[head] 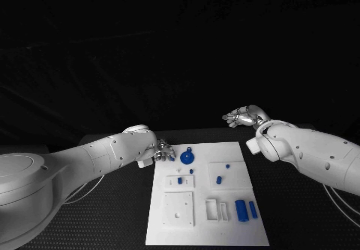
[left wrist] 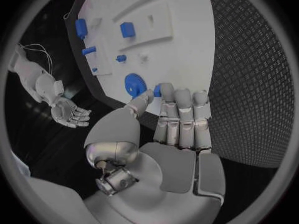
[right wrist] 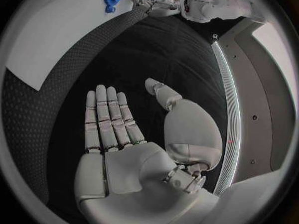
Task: Assemble the parts on the task board
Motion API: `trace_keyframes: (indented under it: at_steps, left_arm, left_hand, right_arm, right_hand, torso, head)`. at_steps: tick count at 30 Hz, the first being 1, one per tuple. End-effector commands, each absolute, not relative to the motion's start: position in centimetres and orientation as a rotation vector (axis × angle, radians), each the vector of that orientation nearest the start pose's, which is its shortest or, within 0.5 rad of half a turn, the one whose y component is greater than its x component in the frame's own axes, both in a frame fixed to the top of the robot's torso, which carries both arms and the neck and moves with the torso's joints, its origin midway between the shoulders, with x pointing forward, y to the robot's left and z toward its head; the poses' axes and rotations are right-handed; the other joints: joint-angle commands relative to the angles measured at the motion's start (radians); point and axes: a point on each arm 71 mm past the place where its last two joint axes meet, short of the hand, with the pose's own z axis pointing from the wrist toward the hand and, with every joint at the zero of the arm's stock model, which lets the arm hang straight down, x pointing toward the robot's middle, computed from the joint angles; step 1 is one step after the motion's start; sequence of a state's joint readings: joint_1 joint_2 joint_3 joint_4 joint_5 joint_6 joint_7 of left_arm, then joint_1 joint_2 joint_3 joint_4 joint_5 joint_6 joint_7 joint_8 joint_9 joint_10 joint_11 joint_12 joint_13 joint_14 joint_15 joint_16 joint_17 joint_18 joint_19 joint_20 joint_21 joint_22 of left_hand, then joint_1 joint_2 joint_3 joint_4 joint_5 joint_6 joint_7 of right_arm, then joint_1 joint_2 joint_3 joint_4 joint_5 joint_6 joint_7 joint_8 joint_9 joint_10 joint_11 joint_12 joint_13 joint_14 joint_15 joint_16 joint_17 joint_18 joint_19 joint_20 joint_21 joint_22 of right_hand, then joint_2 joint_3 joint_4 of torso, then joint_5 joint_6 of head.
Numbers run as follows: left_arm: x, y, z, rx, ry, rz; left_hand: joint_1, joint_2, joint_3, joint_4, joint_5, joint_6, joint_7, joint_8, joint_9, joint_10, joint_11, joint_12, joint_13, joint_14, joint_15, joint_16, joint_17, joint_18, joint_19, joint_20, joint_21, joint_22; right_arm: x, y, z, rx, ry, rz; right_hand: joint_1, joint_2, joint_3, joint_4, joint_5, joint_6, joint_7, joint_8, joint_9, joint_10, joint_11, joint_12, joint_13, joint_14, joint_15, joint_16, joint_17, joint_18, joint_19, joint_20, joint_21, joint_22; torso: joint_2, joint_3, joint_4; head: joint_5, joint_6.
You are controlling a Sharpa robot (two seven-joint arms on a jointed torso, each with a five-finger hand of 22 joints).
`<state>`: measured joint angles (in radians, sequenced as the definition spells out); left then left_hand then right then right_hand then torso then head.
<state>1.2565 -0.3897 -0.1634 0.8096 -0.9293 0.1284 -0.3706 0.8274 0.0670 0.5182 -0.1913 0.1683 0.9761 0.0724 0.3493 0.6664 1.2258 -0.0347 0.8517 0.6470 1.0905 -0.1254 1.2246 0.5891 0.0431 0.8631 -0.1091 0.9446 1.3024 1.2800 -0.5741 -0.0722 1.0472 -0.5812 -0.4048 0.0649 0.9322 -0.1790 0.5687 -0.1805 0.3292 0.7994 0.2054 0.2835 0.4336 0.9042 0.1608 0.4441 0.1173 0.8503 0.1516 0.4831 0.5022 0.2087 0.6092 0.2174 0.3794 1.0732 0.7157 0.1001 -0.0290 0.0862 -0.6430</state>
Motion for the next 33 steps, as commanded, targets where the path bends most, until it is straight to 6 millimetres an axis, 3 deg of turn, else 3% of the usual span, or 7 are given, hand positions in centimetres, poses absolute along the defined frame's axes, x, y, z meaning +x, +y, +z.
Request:
trace_keyframes:
  at_steps: [1,5,11,17,19,28,33]
  left_arm:
    - [57.8,18.0,-25.7,-0.383,2.279,-0.417]
    - [57.8,18.0,-25.6,-0.387,2.273,-0.418]
    - [57.9,18.7,-25.6,-0.416,2.251,-0.412]
    - [57.3,19.9,-25.4,-0.518,2.215,-0.453]
    - [56.8,20.3,-25.3,-0.553,2.2,-0.481]
    - [54.2,21.5,-24.6,-0.588,2.113,-0.534]
    - [52.3,22.0,-24.8,-0.553,2.078,-0.526]
  left_hand:
    - [0.021,0.022,0.005,-0.025,0.012,0.007,0.001,0.006,0.004,0.007,-0.003,0.006,0.001,0.004,-0.009,0.007,-0.001,-0.011,0.005,-0.113,0.001,0.003]
    - [0.044,0.037,0.013,-0.051,0.012,0.013,0.0,0.009,0.004,0.015,-0.004,0.005,-0.001,0.007,-0.009,0.009,-0.002,-0.012,0.008,-0.114,0.0,0.006]
    - [0.048,0.039,0.015,-0.055,0.012,0.014,0.0,0.01,0.003,0.017,-0.004,0.005,-0.002,0.008,-0.009,0.01,-0.003,-0.012,0.009,-0.114,0.0,0.006]
    - [0.066,0.044,0.02,-0.075,0.048,0.051,-0.012,0.027,0.008,0.045,-0.014,0.007,-0.005,0.03,-0.013,0.021,-0.002,-0.011,0.027,-0.117,0.007,0.01]
    - [0.067,0.041,0.019,-0.081,0.075,0.061,-0.015,0.031,0.007,0.055,-0.018,0.004,-0.008,0.037,-0.015,0.023,-0.003,-0.011,0.034,-0.119,0.007,0.011]
    - [0.069,0.029,0.018,-0.088,0.109,0.081,-0.024,0.035,0.004,0.084,-0.027,-0.004,-0.014,0.061,-0.022,0.025,-0.009,-0.008,0.054,-0.125,0.009,0.012]
    - [0.069,0.022,0.019,-0.087,0.12,0.091,-0.027,0.035,0.0,0.098,-0.03,-0.01,-0.018,0.074,-0.026,0.024,-0.012,-0.006,0.065,-0.128,0.01,0.012]
  right_arm:
    - [58.0,-21.4,-17.8,0.691,1.572,0.916]
    - [58.0,-21.4,-17.8,0.691,1.573,0.917]
    - [58.0,-21.5,-17.8,0.694,1.572,0.916]
    - [57.9,-21.7,-17.8,0.696,1.571,0.916]
    - [57.9,-21.9,-17.8,0.698,1.57,0.912]
    - [57.9,-22.6,-17.8,0.703,1.568,0.904]
    - [57.9,-22.9,-17.8,0.707,1.566,0.9]
  right_hand:
    - [-0.006,0.002,-0.004,0.0,0.004,-0.003,0.005,-0.004,-0.001,-0.001,0.004,0.004,-0.002,-0.008,0.0,-0.004,-0.001,0.007,-0.006,0.001,-0.006,0.001]
    - [-0.007,0.003,-0.004,0.001,0.005,-0.004,0.005,-0.004,-0.002,-0.001,0.004,0.004,-0.003,-0.009,0.0,-0.004,-0.001,0.007,-0.007,0.001,-0.006,0.001]
    - [-0.007,0.003,-0.004,0.001,0.005,-0.004,0.005,-0.004,-0.002,-0.001,0.004,0.004,-0.003,-0.009,0.0,-0.004,-0.001,0.007,-0.007,0.001,-0.006,0.001]
    - [-0.008,0.004,-0.005,0.002,0.006,-0.004,0.005,-0.004,-0.002,-0.002,0.004,0.005,-0.004,-0.01,0.0,-0.005,-0.001,0.007,-0.007,0.002,-0.007,0.001]
    - [-0.009,0.004,-0.005,0.002,0.007,-0.004,0.005,-0.004,-0.002,-0.002,0.004,0.005,-0.004,-0.01,0.0,-0.005,-0.002,0.007,-0.008,0.002,-0.007,0.001]
    - [-0.011,0.004,-0.006,0.003,0.009,-0.004,0.005,-0.004,-0.003,-0.002,0.004,0.005,-0.006,-0.01,0.0,-0.005,-0.002,0.007,-0.008,0.002,-0.008,0.002]
    - [-0.011,0.004,-0.006,0.004,0.011,-0.004,0.005,-0.004,-0.003,-0.002,0.004,0.005,-0.006,-0.011,0.0,-0.005,-0.002,0.008,-0.009,0.002,-0.008,0.002]
  torso:
    - [0.0,-0.0005,0.0006]
    - [0.001,-0.0004,-0.0007]
    - [0.0,0.0004,-0.001]
    - [-0.001,0.0007,0.0003]
    - [-0.001,0.0006,0.0011]
    - [-0.002,0.0002,0.0035]
    - [-0.004,-0.0011,0.0069]
  head:
    - [0.003,-0.001]
    - [0.005,-0.002]
    - [0.004,-0.002]
    - [0.005,-0.003]
    - [0.005,-0.004]
    - [0.014,-0.004]
    - [0.013,-0.009]
